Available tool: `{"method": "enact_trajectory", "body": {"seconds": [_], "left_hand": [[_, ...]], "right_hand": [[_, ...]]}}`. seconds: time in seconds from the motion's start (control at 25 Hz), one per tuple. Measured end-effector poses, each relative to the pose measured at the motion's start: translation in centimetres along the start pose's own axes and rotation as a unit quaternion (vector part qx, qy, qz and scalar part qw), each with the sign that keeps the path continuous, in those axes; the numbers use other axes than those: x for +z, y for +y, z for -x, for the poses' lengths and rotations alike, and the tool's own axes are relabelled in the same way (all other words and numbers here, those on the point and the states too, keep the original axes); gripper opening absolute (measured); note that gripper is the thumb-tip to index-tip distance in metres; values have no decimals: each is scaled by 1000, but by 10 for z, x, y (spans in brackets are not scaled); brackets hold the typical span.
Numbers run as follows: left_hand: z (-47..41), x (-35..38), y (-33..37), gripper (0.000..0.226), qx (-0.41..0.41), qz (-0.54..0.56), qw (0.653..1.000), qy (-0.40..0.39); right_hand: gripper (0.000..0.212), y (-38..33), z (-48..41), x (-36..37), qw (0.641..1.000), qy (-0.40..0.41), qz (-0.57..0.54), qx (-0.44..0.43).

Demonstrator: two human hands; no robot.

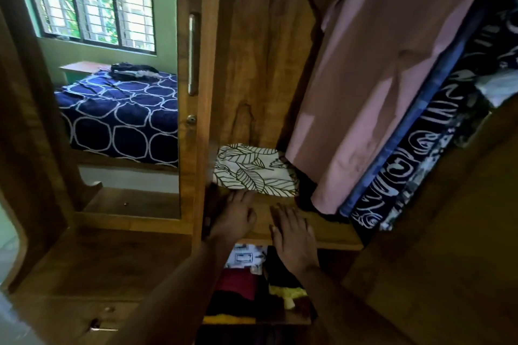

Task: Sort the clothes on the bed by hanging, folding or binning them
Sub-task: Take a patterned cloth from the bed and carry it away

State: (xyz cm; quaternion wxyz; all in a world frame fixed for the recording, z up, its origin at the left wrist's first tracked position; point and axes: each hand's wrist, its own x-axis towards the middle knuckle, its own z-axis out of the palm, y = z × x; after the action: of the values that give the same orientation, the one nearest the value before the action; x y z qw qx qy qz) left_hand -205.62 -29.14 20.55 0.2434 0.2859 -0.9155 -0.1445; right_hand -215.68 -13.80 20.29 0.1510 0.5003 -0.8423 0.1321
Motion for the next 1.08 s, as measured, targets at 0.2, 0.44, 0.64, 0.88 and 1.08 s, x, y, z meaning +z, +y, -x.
{"method": "enact_trajectory", "body": {"seconds": [0.2,0.44,0.64,0.88,1.08], "left_hand": [[32,-10,1,54,-15,34,999,6],[38,-39,14,60,40,-68,991,-110],[69,-65,30,69,-20,-77,980,-181],[156,-73,44,45,-154,39,967,-198],[255,-101,57,35,-108,-2,955,-276]], "right_hand": [[48,13,31,-6,1000,-2,-9,7],[74,27,13,-52,986,-107,51,-117],[85,37,46,-91,976,-193,-10,-103],[89,35,98,-129,943,-305,-70,-114],[49,-8,145,-145,912,-366,-84,-165]]}}
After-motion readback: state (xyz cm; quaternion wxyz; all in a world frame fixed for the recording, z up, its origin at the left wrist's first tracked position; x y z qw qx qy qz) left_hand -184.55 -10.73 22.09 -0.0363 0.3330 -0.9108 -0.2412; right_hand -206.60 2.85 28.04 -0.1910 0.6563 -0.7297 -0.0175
